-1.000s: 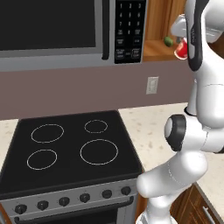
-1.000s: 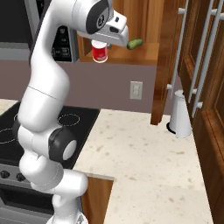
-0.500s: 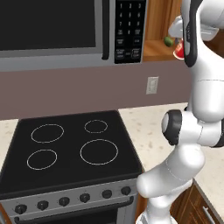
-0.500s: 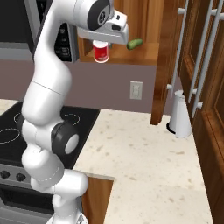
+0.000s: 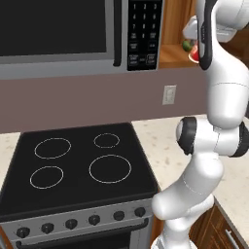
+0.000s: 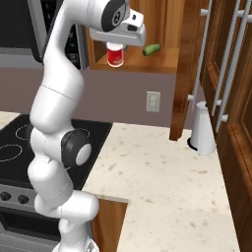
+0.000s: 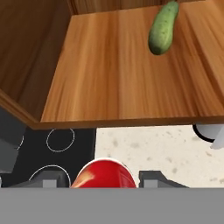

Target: Pick the canned food and jam from the counter and place them in the cabinets closest to them.

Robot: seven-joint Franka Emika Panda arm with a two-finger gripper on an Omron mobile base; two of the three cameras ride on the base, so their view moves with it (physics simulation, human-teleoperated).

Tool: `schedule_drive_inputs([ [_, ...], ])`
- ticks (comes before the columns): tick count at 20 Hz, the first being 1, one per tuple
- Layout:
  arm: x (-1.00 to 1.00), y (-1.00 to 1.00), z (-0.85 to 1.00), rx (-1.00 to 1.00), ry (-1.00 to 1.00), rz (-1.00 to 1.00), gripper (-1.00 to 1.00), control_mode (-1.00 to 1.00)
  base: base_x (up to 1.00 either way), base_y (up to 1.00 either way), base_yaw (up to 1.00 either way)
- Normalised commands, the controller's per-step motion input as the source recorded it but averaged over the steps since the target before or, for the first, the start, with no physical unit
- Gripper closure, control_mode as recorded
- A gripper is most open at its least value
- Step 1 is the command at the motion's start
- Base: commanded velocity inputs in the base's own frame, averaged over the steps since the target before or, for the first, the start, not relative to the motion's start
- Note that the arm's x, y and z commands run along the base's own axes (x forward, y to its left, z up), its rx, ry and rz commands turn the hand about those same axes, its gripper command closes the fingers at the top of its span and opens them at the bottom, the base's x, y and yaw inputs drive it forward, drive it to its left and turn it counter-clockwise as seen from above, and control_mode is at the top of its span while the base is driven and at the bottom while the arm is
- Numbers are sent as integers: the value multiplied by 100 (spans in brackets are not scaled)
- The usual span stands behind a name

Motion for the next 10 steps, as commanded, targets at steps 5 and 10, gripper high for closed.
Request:
schedule_drive_inputs([
  [5, 41, 0, 5, 0, 0, 5, 100, -100, 0, 0, 0],
  [10, 43, 0, 1, 0, 0, 7, 100, -100, 0, 0, 0],
])
